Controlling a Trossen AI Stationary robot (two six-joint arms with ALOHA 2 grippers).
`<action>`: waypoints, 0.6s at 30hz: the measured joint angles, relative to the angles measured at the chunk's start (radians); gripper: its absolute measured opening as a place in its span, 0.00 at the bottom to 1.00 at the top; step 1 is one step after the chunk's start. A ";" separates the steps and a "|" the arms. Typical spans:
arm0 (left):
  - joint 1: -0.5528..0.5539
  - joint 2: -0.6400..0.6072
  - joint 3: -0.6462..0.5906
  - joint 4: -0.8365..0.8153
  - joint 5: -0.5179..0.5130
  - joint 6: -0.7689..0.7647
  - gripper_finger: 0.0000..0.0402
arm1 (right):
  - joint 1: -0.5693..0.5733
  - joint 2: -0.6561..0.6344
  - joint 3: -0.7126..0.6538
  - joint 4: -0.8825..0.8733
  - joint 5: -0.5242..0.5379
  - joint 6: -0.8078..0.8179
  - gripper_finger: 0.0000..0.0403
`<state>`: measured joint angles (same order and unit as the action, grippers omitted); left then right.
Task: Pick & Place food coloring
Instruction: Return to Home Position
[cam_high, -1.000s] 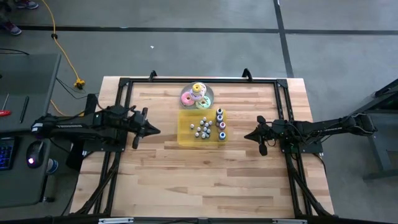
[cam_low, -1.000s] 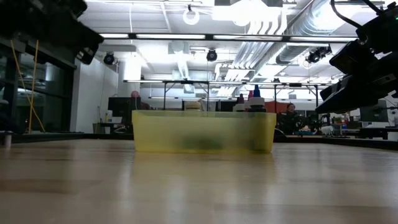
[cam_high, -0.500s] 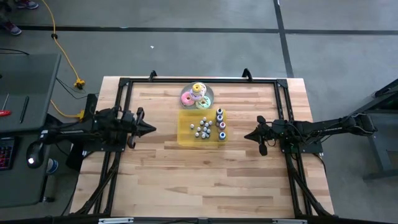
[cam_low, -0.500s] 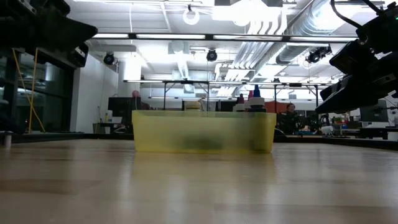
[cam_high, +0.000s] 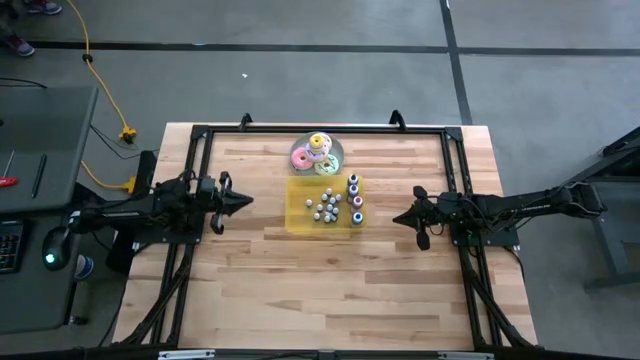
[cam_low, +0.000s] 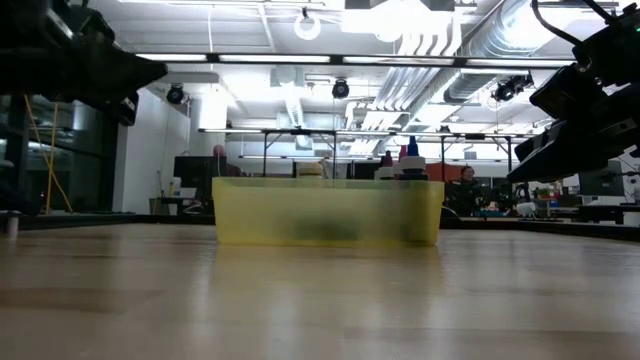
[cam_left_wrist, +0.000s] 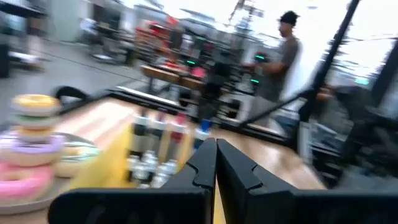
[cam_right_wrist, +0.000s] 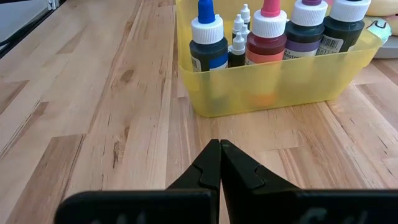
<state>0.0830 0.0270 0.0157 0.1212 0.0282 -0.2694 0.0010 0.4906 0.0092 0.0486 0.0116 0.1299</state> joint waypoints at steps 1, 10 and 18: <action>0.000 0.000 0.000 0.000 -0.032 0.007 0.02 | 0.000 0.000 0.000 0.000 0.000 0.000 0.00; 0.002 -0.020 -0.002 -0.100 -0.064 0.059 0.02 | 0.000 0.000 0.000 0.000 0.000 0.000 0.00; 0.002 -0.006 -0.003 -0.106 -0.015 0.063 0.02 | 0.000 0.000 0.000 0.000 0.000 0.000 0.00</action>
<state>0.0845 0.0213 0.0128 0.0156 0.0133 -0.2064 0.0006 0.4904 0.0093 0.0486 0.0116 0.1299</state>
